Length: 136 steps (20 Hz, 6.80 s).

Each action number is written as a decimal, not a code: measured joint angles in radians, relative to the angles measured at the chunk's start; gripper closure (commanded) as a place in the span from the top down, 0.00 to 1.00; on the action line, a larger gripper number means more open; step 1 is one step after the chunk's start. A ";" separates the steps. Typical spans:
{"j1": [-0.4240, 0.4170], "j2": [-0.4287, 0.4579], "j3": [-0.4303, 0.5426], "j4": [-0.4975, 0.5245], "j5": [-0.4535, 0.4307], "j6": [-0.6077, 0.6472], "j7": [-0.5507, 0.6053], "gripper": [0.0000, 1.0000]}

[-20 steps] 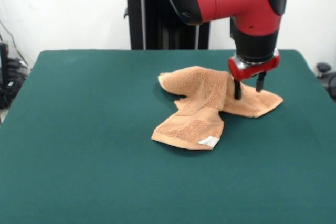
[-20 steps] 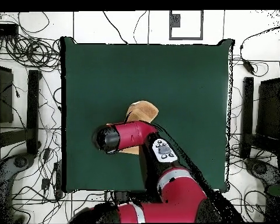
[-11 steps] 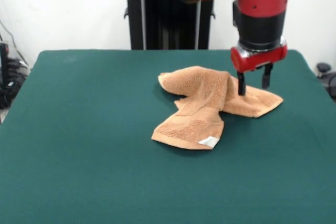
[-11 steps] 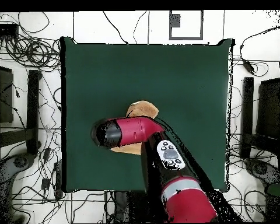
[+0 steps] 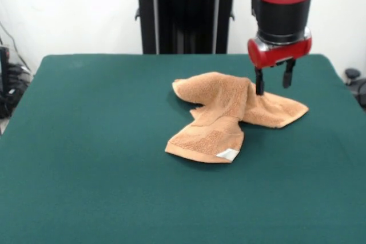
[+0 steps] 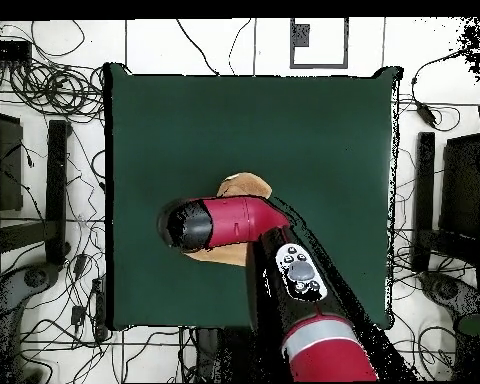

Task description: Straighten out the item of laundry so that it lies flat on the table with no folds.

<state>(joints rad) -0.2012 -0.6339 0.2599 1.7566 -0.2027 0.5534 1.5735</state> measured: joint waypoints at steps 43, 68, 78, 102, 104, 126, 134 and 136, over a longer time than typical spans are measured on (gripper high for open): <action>-0.228 -0.053 0.069 -0.277 -0.151 0.224 0.000 1.00; -0.314 0.035 0.079 -0.277 -0.344 0.179 0.000 1.00; -0.317 0.080 0.117 -0.282 -0.367 0.143 0.000 1.00; -0.294 0.194 0.134 -0.296 -0.438 0.031 0.000 1.00; -0.294 0.202 0.134 -0.296 -0.445 0.023 0.000 1.00; -0.324 0.238 0.153 -0.296 -0.447 -0.017 0.000 0.00; -0.348 0.242 0.174 -0.293 -0.447 -0.017 0.000 0.00; -0.347 0.242 0.173 -0.293 -0.448 -0.017 0.000 0.00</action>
<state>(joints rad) -0.5480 -0.3922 0.4331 1.4635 -0.6502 0.5366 1.5735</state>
